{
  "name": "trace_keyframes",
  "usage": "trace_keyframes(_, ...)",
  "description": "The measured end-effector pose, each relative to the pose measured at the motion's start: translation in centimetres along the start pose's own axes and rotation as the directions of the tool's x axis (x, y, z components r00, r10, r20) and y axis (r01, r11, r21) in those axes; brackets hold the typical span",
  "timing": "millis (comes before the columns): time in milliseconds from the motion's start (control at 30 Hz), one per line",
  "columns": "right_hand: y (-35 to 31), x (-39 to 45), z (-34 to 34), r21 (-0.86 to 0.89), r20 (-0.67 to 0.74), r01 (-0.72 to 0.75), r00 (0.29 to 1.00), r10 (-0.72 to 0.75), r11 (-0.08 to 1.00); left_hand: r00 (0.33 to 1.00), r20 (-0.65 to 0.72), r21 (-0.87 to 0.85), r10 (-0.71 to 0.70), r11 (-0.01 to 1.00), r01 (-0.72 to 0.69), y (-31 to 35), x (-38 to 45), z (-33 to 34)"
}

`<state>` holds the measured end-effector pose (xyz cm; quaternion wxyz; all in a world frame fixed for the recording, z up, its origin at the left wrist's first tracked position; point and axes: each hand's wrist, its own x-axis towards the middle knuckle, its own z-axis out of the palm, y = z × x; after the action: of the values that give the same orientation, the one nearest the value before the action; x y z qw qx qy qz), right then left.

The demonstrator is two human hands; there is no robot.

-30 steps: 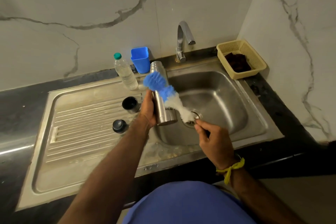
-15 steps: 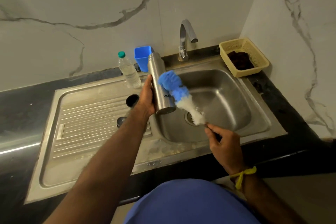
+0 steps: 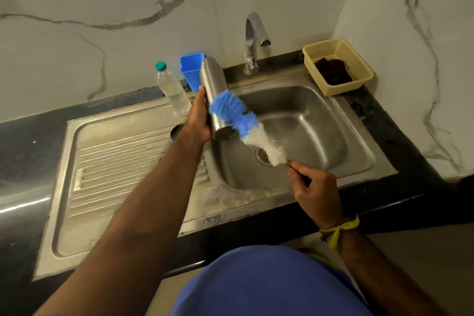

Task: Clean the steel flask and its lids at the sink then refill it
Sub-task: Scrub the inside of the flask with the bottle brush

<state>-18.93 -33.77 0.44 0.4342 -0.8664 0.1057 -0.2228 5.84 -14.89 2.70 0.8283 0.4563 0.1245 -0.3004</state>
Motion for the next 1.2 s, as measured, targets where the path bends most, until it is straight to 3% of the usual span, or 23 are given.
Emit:
trace_keyframes(200,0.6,-0.6,-0.8,-0.001,0.018,-0.044,0.999,0.044,0.999,0.999,-0.037,-0.005,-0.014,1.000,0.014,-1.1,-0.6,-0.5)
trace_keyframes(300,0.6,0.6,-0.5,0.015,-0.011,-0.094,0.996,0.094,0.995,0.998,-0.059,0.092,0.012,0.996,-0.006,-2.2,-1.0,-0.3)
trace_keyframes(433,-0.2,1.9,0.3,0.037,0.045,-0.058,0.997,0.056,0.998,1.000,-0.016,0.154,-0.002,0.988,0.005,-4.0,-1.7,0.1)
trace_keyframes(700,-0.8,3.8,1.3,0.002,0.024,-0.038,0.999,0.038,0.999,0.999,0.033,0.157,0.028,0.987,-0.033,-4.3,-2.2,-0.2)
trace_keyframes(867,-0.8,5.5,1.4,-0.025,-0.004,-0.040,0.999,0.040,0.999,0.996,0.078,0.166,-0.049,0.986,0.036,-4.9,-2.3,-0.6)
trace_keyframes(1200,-0.9,6.8,1.6,-0.049,0.024,-0.049,0.998,0.051,0.998,0.998,0.053,0.141,-0.045,0.989,0.037,-5.9,-2.4,-1.5)
